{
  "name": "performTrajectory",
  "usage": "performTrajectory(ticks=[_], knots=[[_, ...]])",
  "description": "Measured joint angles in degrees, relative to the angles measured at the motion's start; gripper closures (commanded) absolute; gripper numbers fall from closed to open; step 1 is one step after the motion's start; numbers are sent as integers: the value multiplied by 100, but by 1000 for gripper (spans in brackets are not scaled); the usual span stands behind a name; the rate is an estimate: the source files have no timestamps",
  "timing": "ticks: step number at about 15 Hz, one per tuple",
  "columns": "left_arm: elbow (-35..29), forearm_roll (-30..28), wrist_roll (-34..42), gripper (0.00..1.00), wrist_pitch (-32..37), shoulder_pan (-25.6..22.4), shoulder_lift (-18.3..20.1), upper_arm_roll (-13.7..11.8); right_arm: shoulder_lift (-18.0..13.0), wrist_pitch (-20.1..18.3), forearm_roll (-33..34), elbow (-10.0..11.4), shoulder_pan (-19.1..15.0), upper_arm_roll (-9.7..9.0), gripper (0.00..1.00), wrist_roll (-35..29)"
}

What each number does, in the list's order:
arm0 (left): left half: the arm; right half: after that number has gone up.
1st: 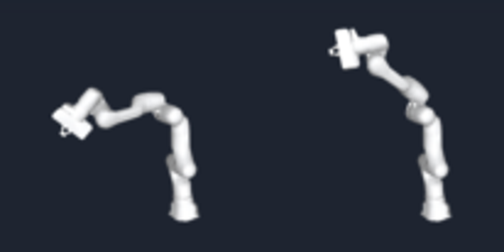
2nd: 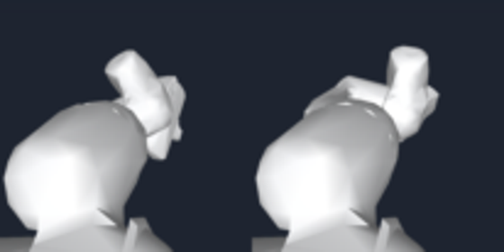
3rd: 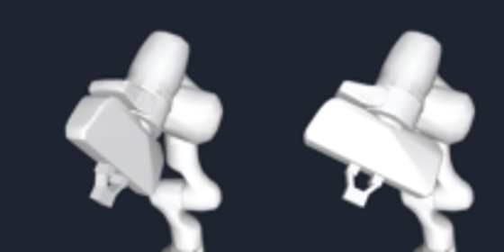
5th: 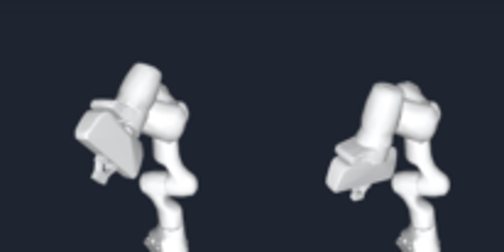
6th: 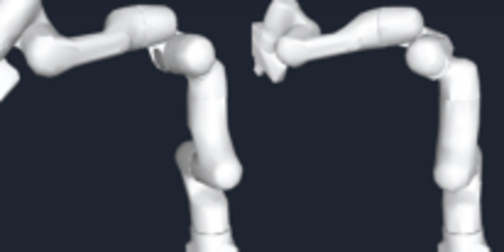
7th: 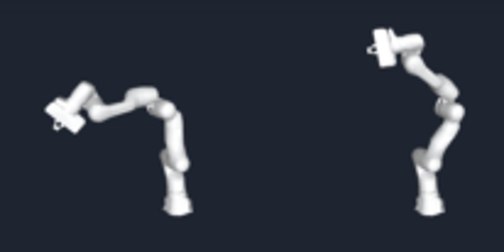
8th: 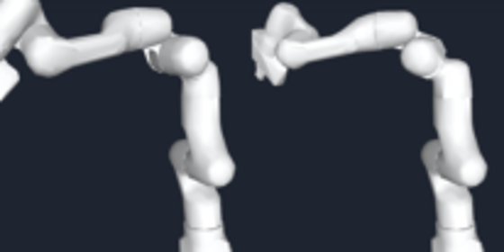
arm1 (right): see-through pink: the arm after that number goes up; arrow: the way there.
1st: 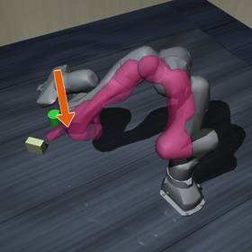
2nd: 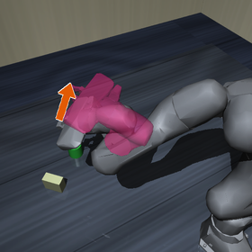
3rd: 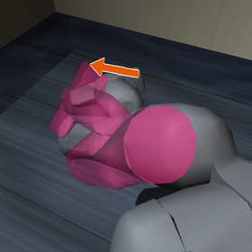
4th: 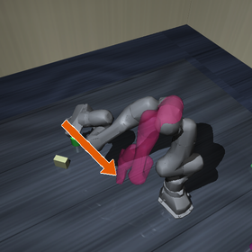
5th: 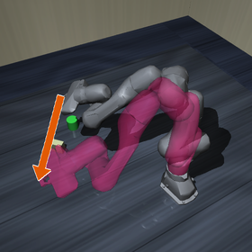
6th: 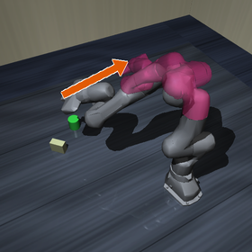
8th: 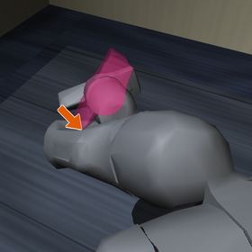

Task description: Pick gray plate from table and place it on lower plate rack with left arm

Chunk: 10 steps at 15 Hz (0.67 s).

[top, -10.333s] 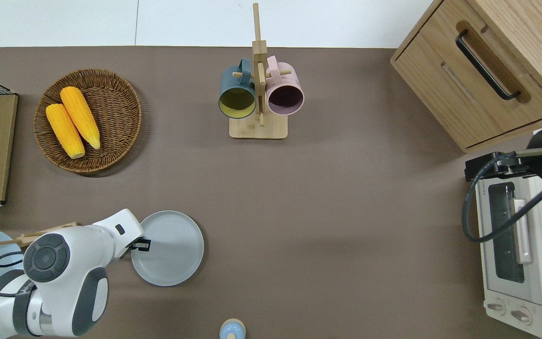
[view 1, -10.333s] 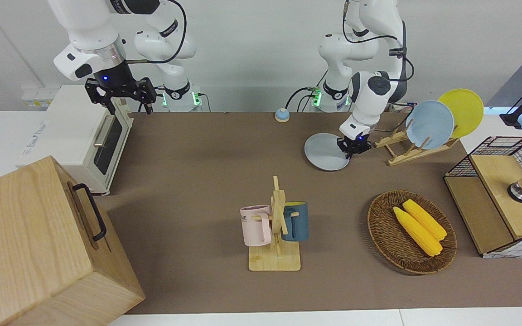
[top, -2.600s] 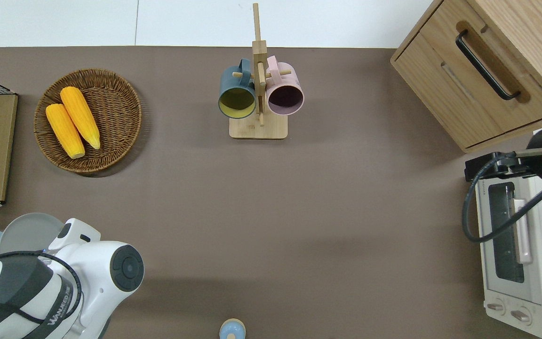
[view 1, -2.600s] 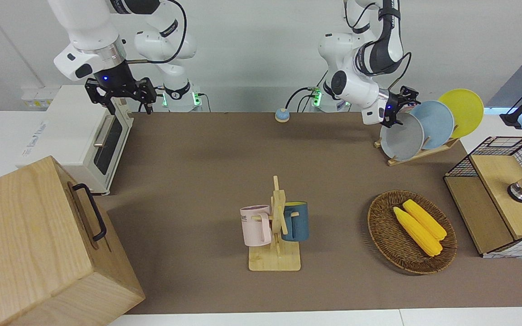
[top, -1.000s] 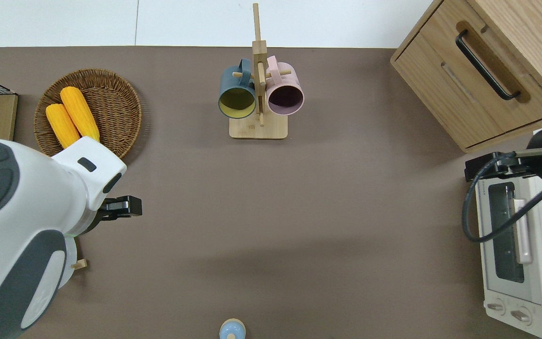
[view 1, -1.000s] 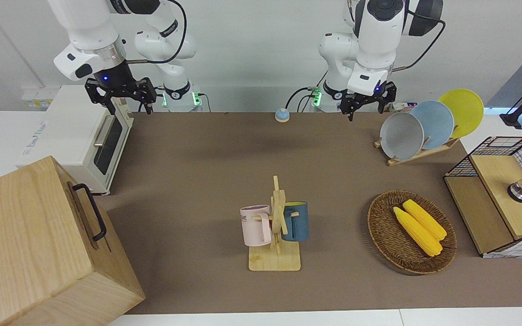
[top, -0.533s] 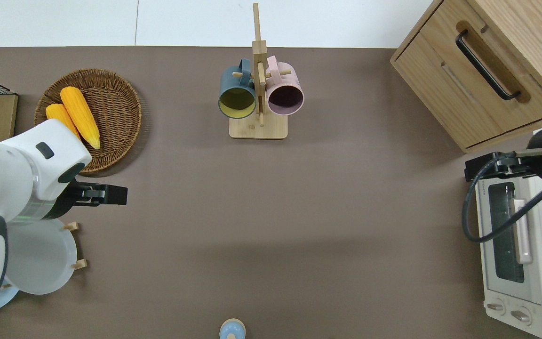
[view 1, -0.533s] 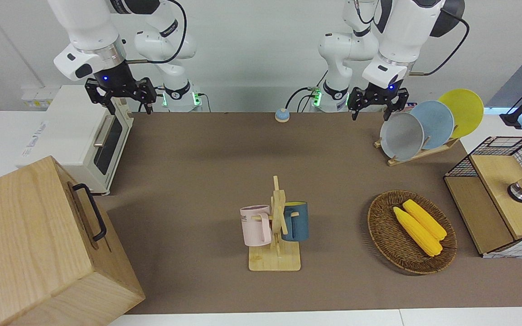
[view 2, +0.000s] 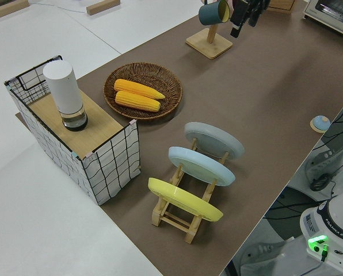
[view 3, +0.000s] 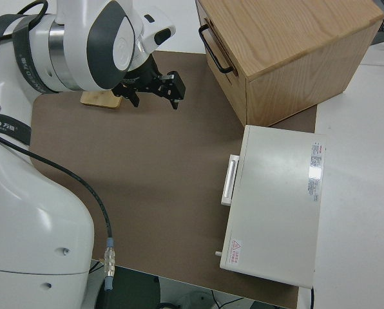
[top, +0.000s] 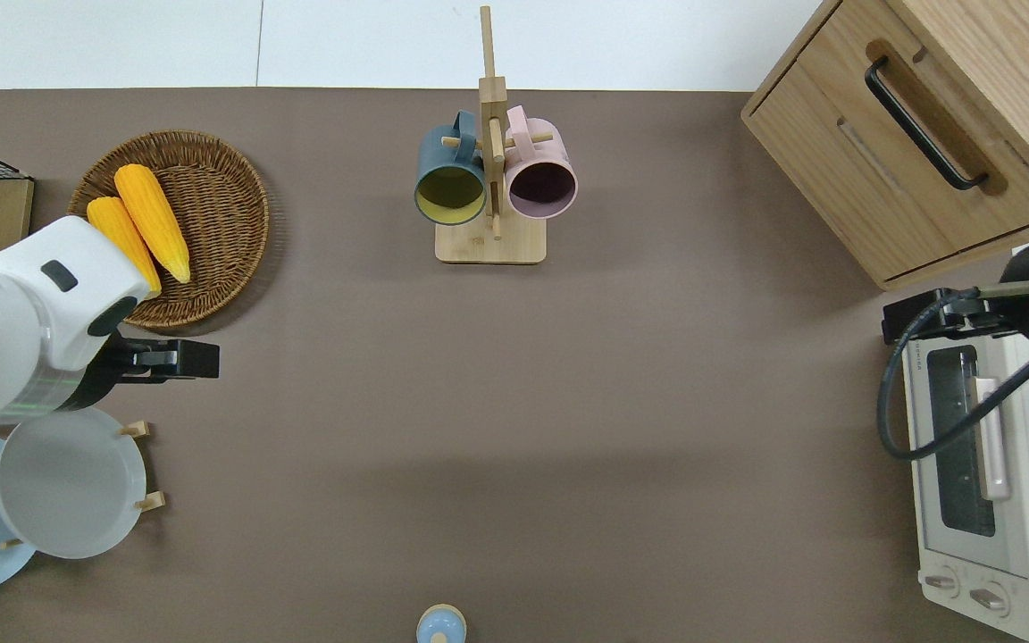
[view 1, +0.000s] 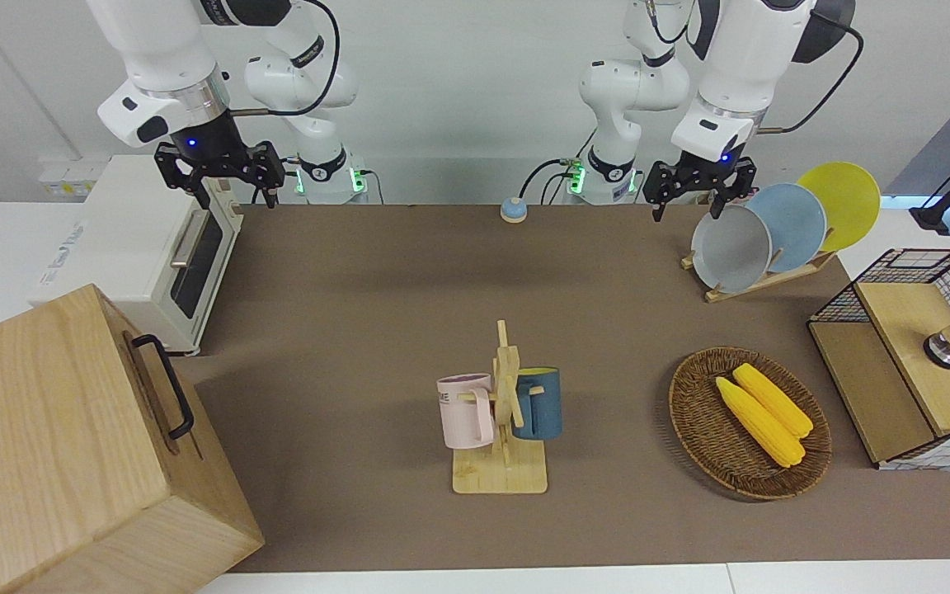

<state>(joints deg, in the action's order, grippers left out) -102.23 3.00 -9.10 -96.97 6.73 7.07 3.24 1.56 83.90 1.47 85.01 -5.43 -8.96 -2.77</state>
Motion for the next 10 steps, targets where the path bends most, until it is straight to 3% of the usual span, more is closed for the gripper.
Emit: performTrajectory(ticks=[3,6,10], knots=[[0,0,17,0,-2,-295,-18,89,0,0,0,0,0,0,17,0],[0,0,23,0,-8,-625,-51,434,0,0,0,0,0,0,17,0],[3,-1,23,0,-12,-634,-59,561,0,0,0,0,0,0,17,0]])
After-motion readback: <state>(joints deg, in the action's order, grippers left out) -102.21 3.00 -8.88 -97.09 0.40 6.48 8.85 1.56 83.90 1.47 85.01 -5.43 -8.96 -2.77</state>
